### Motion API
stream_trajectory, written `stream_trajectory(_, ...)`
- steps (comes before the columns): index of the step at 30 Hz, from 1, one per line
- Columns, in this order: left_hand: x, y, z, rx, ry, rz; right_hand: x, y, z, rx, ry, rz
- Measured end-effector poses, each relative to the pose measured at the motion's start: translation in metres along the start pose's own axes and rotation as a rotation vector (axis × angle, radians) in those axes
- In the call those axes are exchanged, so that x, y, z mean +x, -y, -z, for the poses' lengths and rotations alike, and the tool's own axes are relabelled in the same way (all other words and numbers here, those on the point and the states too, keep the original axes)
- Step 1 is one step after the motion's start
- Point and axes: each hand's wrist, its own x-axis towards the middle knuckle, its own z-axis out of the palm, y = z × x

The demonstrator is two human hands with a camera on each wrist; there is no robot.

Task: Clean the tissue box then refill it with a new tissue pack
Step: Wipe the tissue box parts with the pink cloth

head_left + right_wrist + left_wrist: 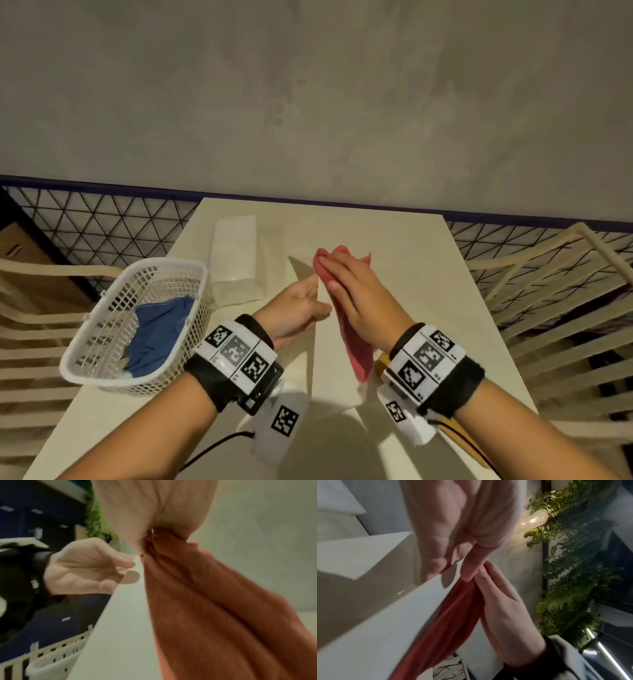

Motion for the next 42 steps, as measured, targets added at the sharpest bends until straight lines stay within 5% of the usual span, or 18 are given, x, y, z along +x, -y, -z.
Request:
stream_trajectory(4,0.001,-0.003,0.003,-0.054,-0.025,-0.043,0.008,-0.014,0.014,0.083,-0.173,-0.166)
stream_trajectory(9,0.003,-0.005,0.002,-0.048,0.021,-0.077,0.002,0.027,0.008,0.148,-0.177,0.076)
stream_trajectory(16,-0.005,-0.009,0.007,-0.088,-0.017,-0.076,0.013,-0.008,0.023,0.023,-0.234,-0.151)
stream_trajectory(22,0.001,-0.024,0.011,-0.548,-0.032,0.066,0.004,0.010,0.017,0.069,-0.222,-0.001)
stream_trajectory(26,-0.002,-0.018,0.015,-0.281,-0.092,0.181,-0.001,0.007,0.025,0.298,-0.194,-0.217)
stream_trajectory(29,-0.006,-0.013,0.021,-0.075,-0.124,0.187,-0.002,-0.007,0.037,0.395,-0.366,-0.381)
stream_trajectory(32,-0.005,-0.006,0.019,-0.059,-0.215,0.102,-0.003,-0.004,0.035,0.283,-0.391,-0.260)
stream_trajectory(37,-0.006,0.003,0.015,0.017,-0.321,-0.021,-0.019,-0.001,0.004,-0.092,0.090,0.006)
stream_trajectory(42,-0.009,0.007,0.016,0.122,-0.371,-0.063,-0.005,-0.014,0.011,0.066,-0.146,-0.148)
